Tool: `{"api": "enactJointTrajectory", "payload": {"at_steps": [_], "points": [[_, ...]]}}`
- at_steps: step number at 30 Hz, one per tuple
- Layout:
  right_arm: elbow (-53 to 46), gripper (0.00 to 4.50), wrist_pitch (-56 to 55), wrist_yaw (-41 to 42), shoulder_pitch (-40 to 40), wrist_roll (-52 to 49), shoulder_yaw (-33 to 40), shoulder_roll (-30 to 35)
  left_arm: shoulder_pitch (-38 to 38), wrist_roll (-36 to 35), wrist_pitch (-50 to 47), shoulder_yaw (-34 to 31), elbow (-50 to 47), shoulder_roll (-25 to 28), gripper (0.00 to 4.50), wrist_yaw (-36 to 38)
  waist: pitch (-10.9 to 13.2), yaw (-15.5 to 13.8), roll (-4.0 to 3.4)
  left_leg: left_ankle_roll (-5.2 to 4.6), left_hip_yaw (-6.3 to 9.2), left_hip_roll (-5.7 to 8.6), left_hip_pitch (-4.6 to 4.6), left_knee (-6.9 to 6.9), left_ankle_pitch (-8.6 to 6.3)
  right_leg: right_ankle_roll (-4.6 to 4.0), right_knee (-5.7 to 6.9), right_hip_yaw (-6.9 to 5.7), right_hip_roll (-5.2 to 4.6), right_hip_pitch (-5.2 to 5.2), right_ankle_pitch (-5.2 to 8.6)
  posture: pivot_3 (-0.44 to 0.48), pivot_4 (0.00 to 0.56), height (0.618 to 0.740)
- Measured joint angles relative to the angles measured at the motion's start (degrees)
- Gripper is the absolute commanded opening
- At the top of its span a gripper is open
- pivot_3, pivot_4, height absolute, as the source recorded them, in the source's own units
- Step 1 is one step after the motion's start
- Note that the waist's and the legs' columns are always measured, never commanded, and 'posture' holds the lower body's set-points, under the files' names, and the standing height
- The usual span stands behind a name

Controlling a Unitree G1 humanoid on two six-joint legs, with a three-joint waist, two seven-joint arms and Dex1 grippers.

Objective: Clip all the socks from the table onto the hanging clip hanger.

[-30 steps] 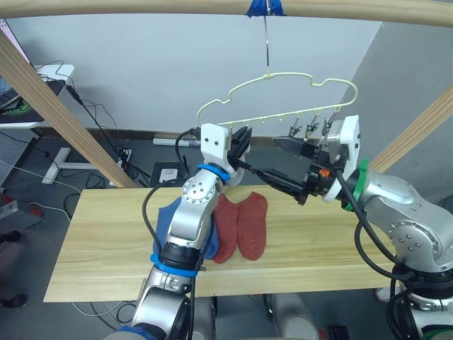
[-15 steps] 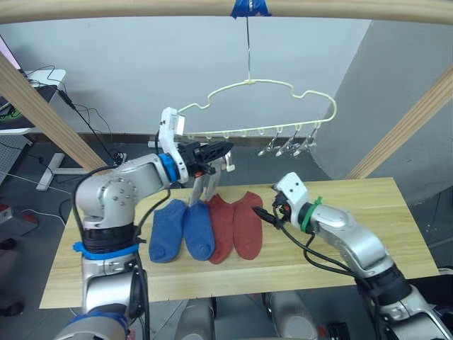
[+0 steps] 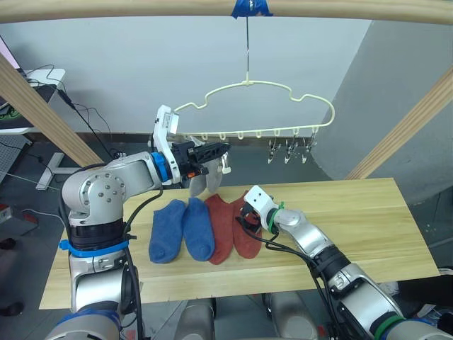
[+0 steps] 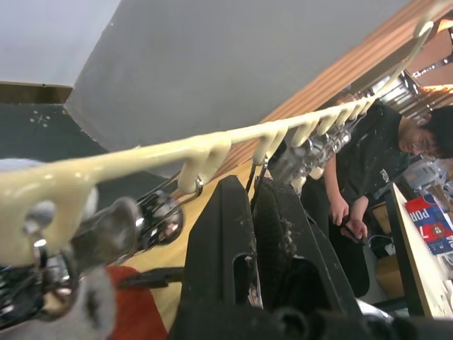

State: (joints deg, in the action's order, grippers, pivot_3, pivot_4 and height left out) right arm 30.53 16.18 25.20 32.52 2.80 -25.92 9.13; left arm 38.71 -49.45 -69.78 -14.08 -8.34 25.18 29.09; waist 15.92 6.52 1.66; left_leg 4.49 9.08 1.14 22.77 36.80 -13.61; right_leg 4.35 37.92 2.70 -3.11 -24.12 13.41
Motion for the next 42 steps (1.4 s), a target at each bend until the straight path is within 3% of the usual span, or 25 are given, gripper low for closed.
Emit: {"api": "enactJointTrajectory", "payload": {"at_steps": [8,12,18,26,33,42], "points": [[0.38,1.07,-3.41,1.05,-2.02,0.98,1.71,0.37,-0.51,-0.17,0.32,0.13,-0.9,0.56,0.0,-0.97,-0.06,-0.24,0.0,0.06,0.01,0.01,-0.08,0.02,0.04,0.0,0.04,0.0,0.0,0.07,0.0,-0.046,0.228,0.74],[-3.74,0.05,-5.11,1.83,-5.36,2.01,2.35,3.66,-0.68,-0.92,0.05,0.05,-1.88,0.54,0.0,-1.66,-0.09,-0.83,-0.01,0.08,0.01,0.02,-0.06,0.01,0.05,0.01,0.04,0.01,-0.01,0.06,0.0,-0.033,0.218,0.74],[-16.57,0.05,-2.49,5.38,-10.41,-0.55,7.12,7.76,-1.28,-1.74,-0.15,-0.72,-2.21,1.17,0.0,-2.36,-0.09,-1.13,-0.01,0.14,0.0,-0.01,-0.05,-0.03,0.08,0.0,0.06,0.01,0.0,0.0,0.0,-0.039,0.197,0.74],[-41.84,0.05,14.42,10.52,-10.78,-10.99,10.04,6.74,-0.41,-2.09,0.15,-0.78,0.03,0.82,0.0,-2.46,-0.24,-1.53,-0.01,0.23,0.03,0.01,-0.04,-0.02,0.13,-0.02,0.04,-0.02,-0.01,0.02,-0.02,-0.055,0.189,0.74],[-45.21,0.05,22.48,10.91,-9.0,-14.97,10.51,5.41,0.41,-2.28,0.27,-0.14,1.87,0.29,0.0,-2.11,-0.26,-1.44,-0.02,0.23,0.02,-0.02,-0.04,-0.05,0.13,-0.05,0.05,-0.02,0.0,-0.02,-0.04,-0.063,0.187,0.74],[-48.29,0.05,25.19,10.91,-8.57,-17.55,10.08,4.79,0.39,-2.79,0.34,0.27,2.0,0.3,0.0,-1.76,-0.33,-1.5,-0.03,0.23,0.02,-0.01,-0.02,-0.04,0.14,-0.06,0.04,-0.03,-0.02,-0.02,-0.04,-0.076,0.174,0.74]]}}
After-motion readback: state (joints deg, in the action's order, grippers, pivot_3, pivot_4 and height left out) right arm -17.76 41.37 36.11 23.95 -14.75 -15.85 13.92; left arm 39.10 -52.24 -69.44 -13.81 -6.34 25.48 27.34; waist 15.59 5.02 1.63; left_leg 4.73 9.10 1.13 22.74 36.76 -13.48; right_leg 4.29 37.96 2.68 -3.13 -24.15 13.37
